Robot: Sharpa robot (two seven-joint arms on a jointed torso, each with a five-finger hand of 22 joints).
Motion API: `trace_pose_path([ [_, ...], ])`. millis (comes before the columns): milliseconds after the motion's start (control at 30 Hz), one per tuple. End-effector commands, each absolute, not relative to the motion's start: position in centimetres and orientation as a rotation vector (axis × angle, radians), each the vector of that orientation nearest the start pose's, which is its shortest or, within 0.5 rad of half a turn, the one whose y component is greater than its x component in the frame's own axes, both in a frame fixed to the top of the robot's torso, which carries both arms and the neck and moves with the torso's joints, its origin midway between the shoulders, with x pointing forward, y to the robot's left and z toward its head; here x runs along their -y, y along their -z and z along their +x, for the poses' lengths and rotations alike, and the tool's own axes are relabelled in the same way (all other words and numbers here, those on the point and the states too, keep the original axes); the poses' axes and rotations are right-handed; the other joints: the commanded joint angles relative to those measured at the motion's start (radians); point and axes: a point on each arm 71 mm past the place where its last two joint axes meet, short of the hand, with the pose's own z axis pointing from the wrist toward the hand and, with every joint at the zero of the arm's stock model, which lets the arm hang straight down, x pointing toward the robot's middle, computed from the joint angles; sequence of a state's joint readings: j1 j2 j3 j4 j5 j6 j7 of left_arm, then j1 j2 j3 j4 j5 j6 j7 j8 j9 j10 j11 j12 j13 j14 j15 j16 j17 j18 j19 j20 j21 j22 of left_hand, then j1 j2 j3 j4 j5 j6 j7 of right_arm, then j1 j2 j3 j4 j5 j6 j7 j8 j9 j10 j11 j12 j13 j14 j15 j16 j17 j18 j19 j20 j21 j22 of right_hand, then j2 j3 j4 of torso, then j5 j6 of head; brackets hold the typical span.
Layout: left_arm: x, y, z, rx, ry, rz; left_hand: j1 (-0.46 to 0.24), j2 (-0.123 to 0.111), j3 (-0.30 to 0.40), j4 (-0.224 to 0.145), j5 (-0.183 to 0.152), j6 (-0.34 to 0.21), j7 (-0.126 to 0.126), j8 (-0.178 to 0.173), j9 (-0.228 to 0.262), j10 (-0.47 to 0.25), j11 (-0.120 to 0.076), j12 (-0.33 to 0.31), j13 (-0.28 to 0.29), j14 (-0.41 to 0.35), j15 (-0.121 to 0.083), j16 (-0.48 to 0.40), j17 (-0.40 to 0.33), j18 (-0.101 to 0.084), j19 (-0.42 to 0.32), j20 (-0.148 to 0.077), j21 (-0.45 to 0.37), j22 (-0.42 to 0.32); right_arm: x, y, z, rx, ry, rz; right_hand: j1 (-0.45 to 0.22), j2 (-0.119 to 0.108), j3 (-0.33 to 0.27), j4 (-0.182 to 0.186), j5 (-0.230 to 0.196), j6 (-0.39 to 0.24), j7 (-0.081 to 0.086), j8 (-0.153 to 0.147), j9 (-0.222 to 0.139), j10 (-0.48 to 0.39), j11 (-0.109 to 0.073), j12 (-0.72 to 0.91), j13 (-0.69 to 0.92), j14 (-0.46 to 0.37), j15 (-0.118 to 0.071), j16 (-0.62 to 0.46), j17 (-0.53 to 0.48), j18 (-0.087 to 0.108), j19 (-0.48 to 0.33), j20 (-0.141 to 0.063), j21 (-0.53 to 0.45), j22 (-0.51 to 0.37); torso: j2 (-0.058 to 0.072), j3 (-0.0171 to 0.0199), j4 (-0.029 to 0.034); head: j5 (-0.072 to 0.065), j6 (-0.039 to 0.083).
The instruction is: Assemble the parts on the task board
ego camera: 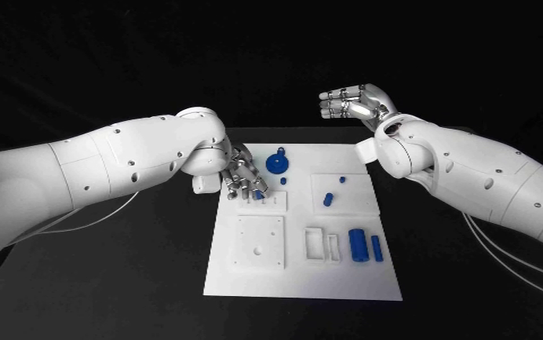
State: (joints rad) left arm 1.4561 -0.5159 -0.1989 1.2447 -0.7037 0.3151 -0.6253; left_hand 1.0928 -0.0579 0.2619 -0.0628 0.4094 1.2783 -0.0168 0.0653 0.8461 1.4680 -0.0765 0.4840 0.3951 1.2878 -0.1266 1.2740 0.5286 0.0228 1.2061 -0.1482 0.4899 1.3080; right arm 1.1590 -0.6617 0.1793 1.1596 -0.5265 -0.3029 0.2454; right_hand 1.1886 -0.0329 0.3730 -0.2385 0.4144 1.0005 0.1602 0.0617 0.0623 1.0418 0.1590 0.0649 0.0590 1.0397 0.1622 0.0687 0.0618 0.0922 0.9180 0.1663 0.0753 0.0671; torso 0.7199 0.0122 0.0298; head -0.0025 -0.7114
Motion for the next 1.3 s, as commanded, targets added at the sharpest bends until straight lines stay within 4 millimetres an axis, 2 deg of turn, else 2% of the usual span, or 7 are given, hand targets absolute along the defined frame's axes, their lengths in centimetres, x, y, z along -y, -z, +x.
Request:
trace_pose_path([
  [33, -13.1, 17.1, 52.8, -2.547, 0.518, -0.26, 0.09, 0.081, 0.044, -0.038, 0.001, 0.002, -0.002, 0.003, 0.004, 0.032, -0.003, -0.006, -0.001, -0.005, 0.001, -0.005, -0.002, -0.016, 0.003, 0.005, -0.005, 0.018, 22.5, 15.2, 56.3, -1.426, -1.252, 0.717, 0.01, 0.001, -0.005, -0.003, -0.003, 0.01, 0.0, 0.0, -0.001, 0.001, -0.002, -0.005, -0.001, -0.003, -0.001, -0.006, -0.001, 0.014, -0.002, 0.0, 0.0, -0.001, 0.0, 0.0009, -0.0007, 0.0, 0.005],
  [333, -14.3, 15.0, 52.8, -2.414, 0.929, -0.427, 0.105, 0.109, 0.025, 0.003, -0.101, -0.025, 0.002, 0.005, 0.046, 0.015, 0.004, -0.041, -0.02, -0.017, 0.008, -0.042, -0.025, -0.015, 0.0, 0.012, -0.041, 0.008, 22.3, 14.6, 54.7, -1.514, -1.203, 0.526, 0.008, -0.007, 0.01, -0.032, -0.003, 0.064, -0.016, 0.001, 0.002, 0.121, -0.041, -0.004, 0.0, 0.108, -0.042, 0.0, 0.008, 0.009, 0.082, -0.042, 0.031, 0.002, 0.001, 0.0028, -0.001, 0.01, 0.032],
  [600, -15.8, 14.1, 52.1, -2.303, 1.166, -0.469, 0.141, 0.122, -0.002, 0.053, -0.162, -0.049, 0.007, 0.003, 0.089, -0.014, 0.007, -0.029, -0.013, -0.037, 0.014, -0.037, -0.035, -0.017, 0.001, 0.018, -0.078, 0.015, 20.9, 14.4, 52.4, -1.62, -1.131, 0.238, 0.075, -0.016, -0.146, -0.039, -0.003, 0.102, -0.044, 0.003, 0.003, 0.355, -0.135, 0.065, 0.025, 0.326, -0.146, 0.126, 0.151, -0.001, 0.313, -0.152, 0.157, 0.048, 0.0, 0.002, -0.0025, 0.012, 0.058],
  [700, -16.1, 13.9, 51.7, -2.265, 1.238, -0.472, 0.151, 0.12, 0.0, 0.06, -0.159, -0.065, 0.013, 0.005, 0.092, -0.03, 0.012, -0.027, -0.013, -0.052, 0.02, -0.037, -0.039, -0.017, -0.005, 0.023, -0.089, 0.016, 19.9, 14.6, 51.4, -1.653, -1.108, 0.14, 0.098, -0.021, -0.242, -0.034, 0.005, 0.115, -0.055, 0.002, 0.002, 0.428, -0.159, 0.158, 0.094, 0.352, -0.185, 0.272, 0.341, -0.012, 0.402, -0.207, 0.245, 0.097, -0.001, 0.0016, -0.0016, 0.014, 0.068],
  [767, -16.3, 13.9, 51.5, -2.248, 1.271, -0.471, 0.154, 0.121, 0.002, 0.064, -0.155, -0.069, 0.014, 0.003, 0.095, -0.037, 0.013, -0.023, -0.012, -0.055, 0.02, -0.034, -0.041, -0.016, -0.005, 0.024, -0.093, 0.017, 19.3, 14.7, 50.8, -1.668, -1.094, 0.083, 0.12, 0.019, -0.336, -0.033, 0.022, 0.108, -0.055, 0.011, 0.003, 0.317, -0.176, 0.434, 0.363, 0.193, -0.214, 0.622, 0.757, -0.034, 0.395, -0.251, 0.386, 0.203, 0.0, 0.0016, -0.001, 0.013, 0.075],
  [933, -16.7, 14.2, 51.0, -2.261, 1.302, -0.443, 0.161, 0.119, 0.005, 0.065, -0.149, -0.072, 0.015, 0.003, 0.102, -0.041, 0.013, -0.015, -0.01, -0.058, 0.021, -0.027, -0.044, -0.016, -0.004, 0.025, -0.096, 0.018, 18.0, 14.8, 49.8, -1.669, -1.042, -0.025, 0.098, 0.024, -0.316, -0.048, 0.035, 0.111, -0.061, 0.003, 0.005, 0.207, -0.173, 0.731, 0.684, 0.213, -0.22, 0.755, 0.945, 0.005, 0.321, -0.244, 0.621, 0.405, 0.001, 0.0009, -0.0022, 0.015, 0.086],
  [1300, -17.1, 14.6, 50.5, -2.304, 1.309, -0.391, 0.165, 0.112, 0.009, 0.06, -0.138, -0.066, 0.013, 0.002, 0.098, -0.039, 0.011, -0.007, -0.009, -0.054, 0.019, -0.018, -0.045, -0.016, 0.0, 0.022, -0.093, 0.019, 15.8, 14.5, 48.2, -1.601, -1.004, -0.127, 0.081, 0.006, -0.31, -0.047, 0.053, 0.095, -0.062, 0.001, 0.005, 0.262, -0.169, 0.921, 0.954, 0.3, -0.223, 0.923, 1.11, 0.028, 0.339, -0.245, 0.705, 0.534, 0.001, 0.0022, -0.0005, 0.019, 0.091],
])
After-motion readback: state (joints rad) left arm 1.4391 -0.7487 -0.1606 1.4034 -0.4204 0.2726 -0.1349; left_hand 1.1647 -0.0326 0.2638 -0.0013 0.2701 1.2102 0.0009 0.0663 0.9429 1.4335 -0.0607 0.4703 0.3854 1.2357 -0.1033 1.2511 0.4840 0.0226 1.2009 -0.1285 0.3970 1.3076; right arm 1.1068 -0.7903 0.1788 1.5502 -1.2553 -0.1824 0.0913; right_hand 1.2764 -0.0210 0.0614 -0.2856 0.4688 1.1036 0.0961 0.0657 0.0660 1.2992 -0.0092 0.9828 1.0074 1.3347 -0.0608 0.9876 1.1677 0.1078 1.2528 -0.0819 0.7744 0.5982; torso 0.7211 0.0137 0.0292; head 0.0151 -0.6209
